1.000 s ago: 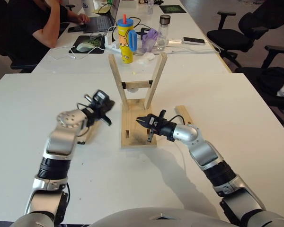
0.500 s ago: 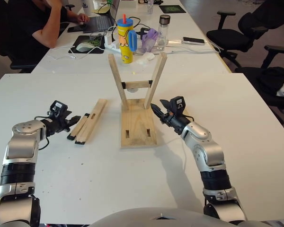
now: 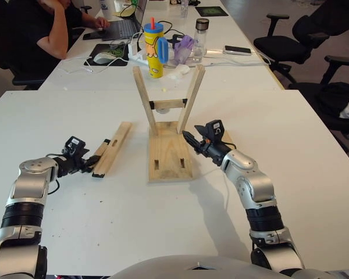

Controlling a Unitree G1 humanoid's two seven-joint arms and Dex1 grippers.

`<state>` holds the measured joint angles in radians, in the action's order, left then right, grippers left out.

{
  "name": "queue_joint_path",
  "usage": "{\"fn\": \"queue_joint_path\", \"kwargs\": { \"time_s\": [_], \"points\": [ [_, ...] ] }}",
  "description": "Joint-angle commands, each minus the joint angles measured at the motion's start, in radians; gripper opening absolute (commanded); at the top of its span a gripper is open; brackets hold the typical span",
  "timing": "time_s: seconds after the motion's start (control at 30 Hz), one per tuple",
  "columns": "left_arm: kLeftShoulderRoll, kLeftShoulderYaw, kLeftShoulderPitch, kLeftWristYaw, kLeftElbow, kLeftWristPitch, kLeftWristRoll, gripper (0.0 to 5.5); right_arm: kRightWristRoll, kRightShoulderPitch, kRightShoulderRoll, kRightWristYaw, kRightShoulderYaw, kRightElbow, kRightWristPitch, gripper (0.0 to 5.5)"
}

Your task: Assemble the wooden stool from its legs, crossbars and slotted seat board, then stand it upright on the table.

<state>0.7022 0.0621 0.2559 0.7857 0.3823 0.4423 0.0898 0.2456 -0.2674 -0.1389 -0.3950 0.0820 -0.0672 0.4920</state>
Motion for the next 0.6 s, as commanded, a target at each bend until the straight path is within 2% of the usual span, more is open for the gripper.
{"fn": "queue_joint_path", "kwargs": {
  "time_s": [0.03,0.27,0.43,0.6],
  "points": [
    [0.006,-0.023,-0.010,0.018,0.012,0.079,0.003,2.36,0.003,-0.017,0.004,0.008,-0.002,0.006,0.019,2.83],
    [0.010,-0.036,0.001,0.040,0.033,0.101,0.016,1.31,-0.028,-0.016,0.001,0.033,0.012,0.026,0.008,2.83],
    [0.016,-0.045,0.017,0.014,0.054,0.071,-0.004,1.30,-0.045,-0.024,0.001,0.049,0.012,0.038,0.002,2.83],
    [-0.030,0.101,0.100,-0.033,-0.015,-0.080,0.112,1.30,-0.027,-0.004,0.015,0.018,0.026,-0.011,-0.036,2.83]
  ]
}}
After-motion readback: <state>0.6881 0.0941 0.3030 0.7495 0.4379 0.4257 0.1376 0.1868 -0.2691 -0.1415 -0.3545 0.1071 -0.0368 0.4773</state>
